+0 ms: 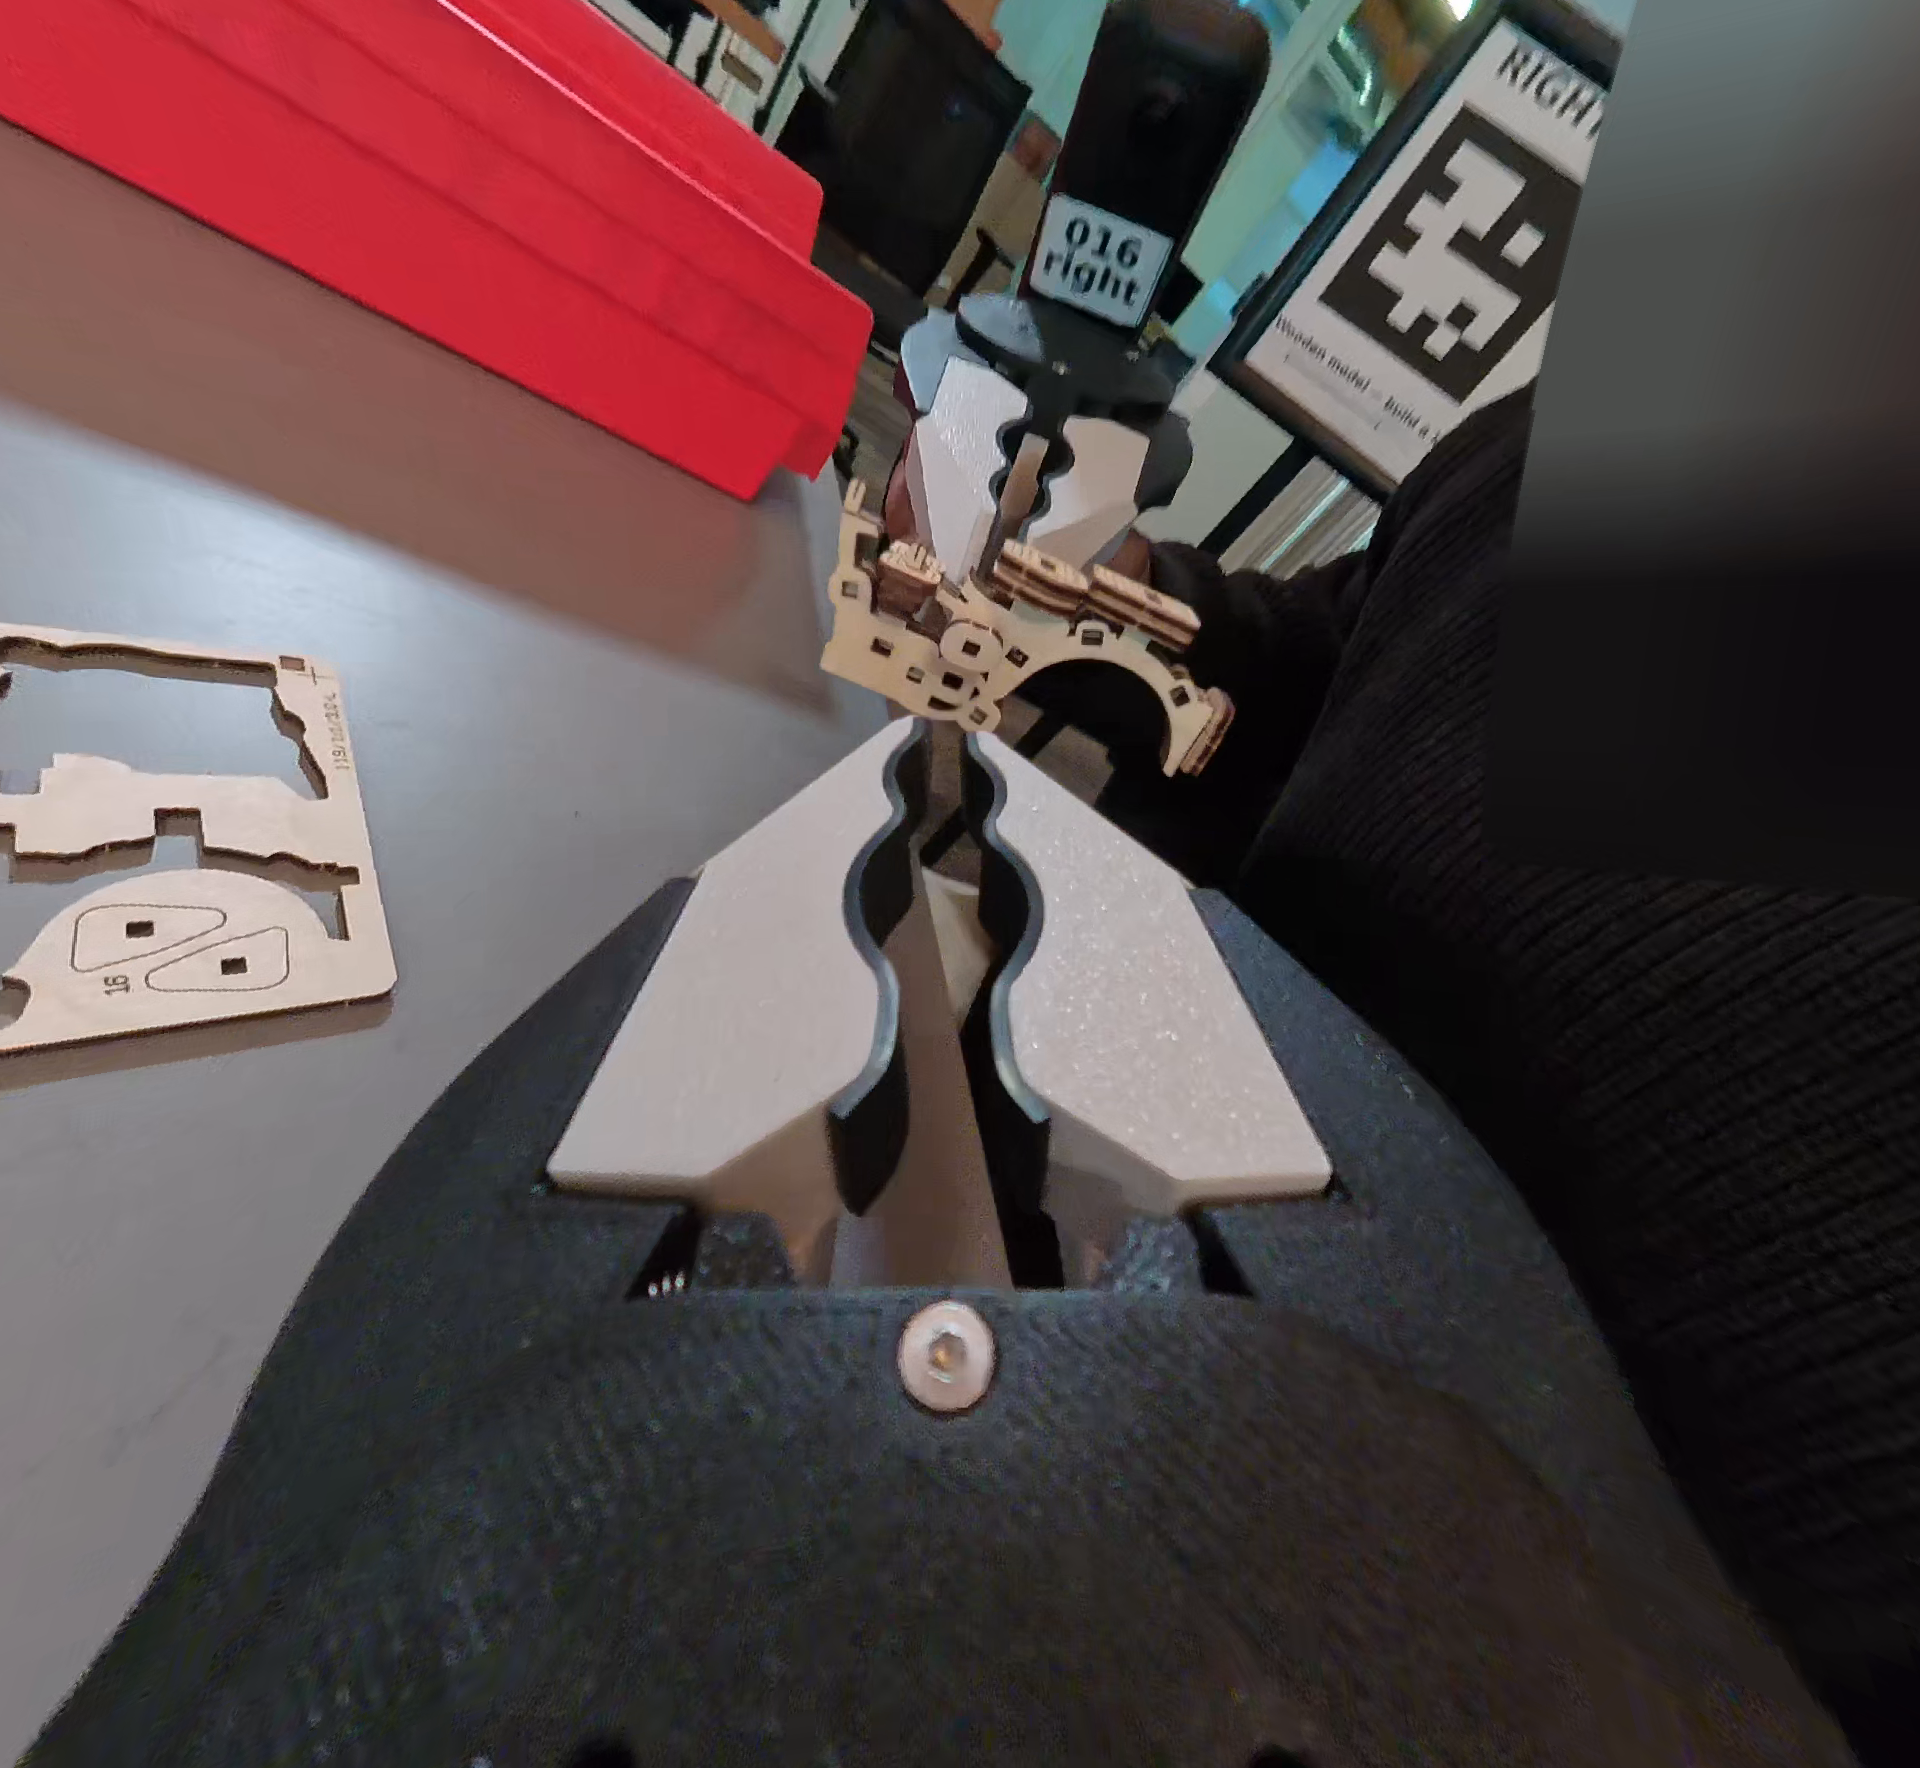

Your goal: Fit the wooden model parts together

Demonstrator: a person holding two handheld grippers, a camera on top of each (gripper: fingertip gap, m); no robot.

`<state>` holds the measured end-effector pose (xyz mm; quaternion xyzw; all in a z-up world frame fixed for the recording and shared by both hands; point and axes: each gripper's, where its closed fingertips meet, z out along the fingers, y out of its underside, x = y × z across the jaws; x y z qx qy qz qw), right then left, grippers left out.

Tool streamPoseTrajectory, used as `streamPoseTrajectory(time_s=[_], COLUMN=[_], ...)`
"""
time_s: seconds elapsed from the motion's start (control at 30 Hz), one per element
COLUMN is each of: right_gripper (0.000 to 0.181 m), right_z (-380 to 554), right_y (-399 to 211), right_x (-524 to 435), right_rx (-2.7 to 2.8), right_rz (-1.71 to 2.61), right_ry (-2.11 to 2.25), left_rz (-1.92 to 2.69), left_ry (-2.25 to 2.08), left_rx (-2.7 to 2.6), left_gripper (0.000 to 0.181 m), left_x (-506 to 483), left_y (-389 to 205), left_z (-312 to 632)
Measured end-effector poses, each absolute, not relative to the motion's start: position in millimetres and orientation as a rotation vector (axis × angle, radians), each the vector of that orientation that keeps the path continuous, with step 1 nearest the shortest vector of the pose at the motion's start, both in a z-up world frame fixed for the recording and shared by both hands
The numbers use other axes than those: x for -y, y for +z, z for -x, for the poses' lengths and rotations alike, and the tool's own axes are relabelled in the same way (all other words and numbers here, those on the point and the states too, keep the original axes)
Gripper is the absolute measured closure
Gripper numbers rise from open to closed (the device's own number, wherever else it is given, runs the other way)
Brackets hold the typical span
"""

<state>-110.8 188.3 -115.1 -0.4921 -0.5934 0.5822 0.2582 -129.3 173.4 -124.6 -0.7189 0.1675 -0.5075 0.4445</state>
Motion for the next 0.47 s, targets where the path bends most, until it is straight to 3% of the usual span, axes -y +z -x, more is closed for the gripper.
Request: streamPoseTrajectory(time_s=[0.47], right_gripper=[0.180], right_z=[113.8], right_y=[-136.7], right_x=[-173.3], right_rx=[1.792], right_rz=[1.273], right_ry=[1.372], left_rz=[1.775], left_ry=[-1.276], left_rx=[-0.462], left_gripper=[0.181], left_x=[-168.8], left_y=[-131.3], left_z=[124.1])
